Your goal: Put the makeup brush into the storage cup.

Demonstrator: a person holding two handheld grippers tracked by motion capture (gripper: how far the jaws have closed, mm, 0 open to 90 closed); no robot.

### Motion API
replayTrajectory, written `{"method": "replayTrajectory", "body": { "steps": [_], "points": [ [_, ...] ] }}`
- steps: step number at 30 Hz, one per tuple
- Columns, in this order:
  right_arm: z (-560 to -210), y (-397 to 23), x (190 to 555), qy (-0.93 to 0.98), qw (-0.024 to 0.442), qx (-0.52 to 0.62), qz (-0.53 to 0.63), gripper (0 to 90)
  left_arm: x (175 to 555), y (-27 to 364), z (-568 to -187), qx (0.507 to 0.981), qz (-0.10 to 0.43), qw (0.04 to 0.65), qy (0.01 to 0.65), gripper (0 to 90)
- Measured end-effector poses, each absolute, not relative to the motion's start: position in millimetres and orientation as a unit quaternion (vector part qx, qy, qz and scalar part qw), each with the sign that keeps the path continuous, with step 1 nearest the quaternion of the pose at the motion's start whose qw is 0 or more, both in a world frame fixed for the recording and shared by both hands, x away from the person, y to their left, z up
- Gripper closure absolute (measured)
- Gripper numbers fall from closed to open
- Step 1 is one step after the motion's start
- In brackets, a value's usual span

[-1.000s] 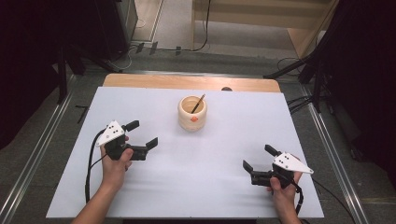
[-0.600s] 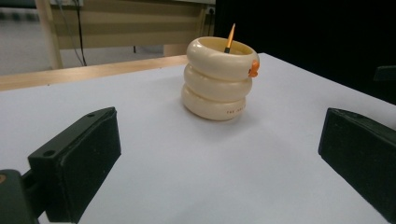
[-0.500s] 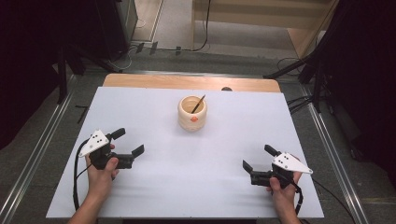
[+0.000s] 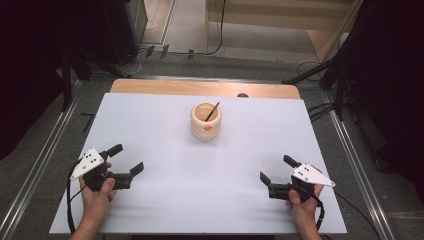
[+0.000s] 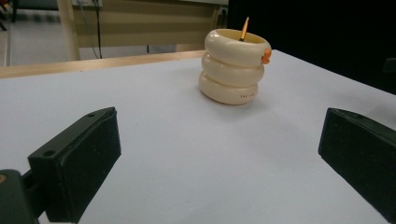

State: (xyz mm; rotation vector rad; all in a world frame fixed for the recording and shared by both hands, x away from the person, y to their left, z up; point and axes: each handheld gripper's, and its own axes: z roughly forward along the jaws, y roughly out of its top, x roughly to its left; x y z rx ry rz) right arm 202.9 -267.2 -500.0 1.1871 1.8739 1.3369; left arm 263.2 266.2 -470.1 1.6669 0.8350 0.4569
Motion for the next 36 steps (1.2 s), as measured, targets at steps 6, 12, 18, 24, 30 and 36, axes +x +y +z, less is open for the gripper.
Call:
{"method": "replayTrajectory", "body": {
  "steps": [6,12,18,24,30,36],
  "points": [
    [-500.1,-267.4,202.5,0.696,0.272,0.443,0.496,0.0,259.8,271.7,-470.7,0.712,0.201,0.571,0.356,0.0],
    [-499.5,-268.1,201.8,0.695,0.275,0.443,0.495,0.0,256.3,279.9,-472.1,0.712,0.204,0.568,0.359,0.0],
    [-500.4,-268.4,202.4,0.695,0.275,0.445,0.493,0.0,252.7,288.5,-473.9,0.708,0.206,0.566,0.369,0.0],
    [-500.7,-269.7,202.4,0.694,0.276,0.446,0.493,0.0,248.3,290.0,-474.5,0.714,0.217,0.557,0.364,0.0],
    [-500.6,-270.5,201.2,0.694,0.277,0.446,0.493,0.0,247.5,294.5,-473.6,0.714,0.218,0.555,0.366,0.0],
    [-500.5,-271.2,201.4,0.694,0.277,0.447,0.492,0.0,245.1,300.5,-474.0,0.712,0.224,0.553,0.37,0.0]
  ]
}}
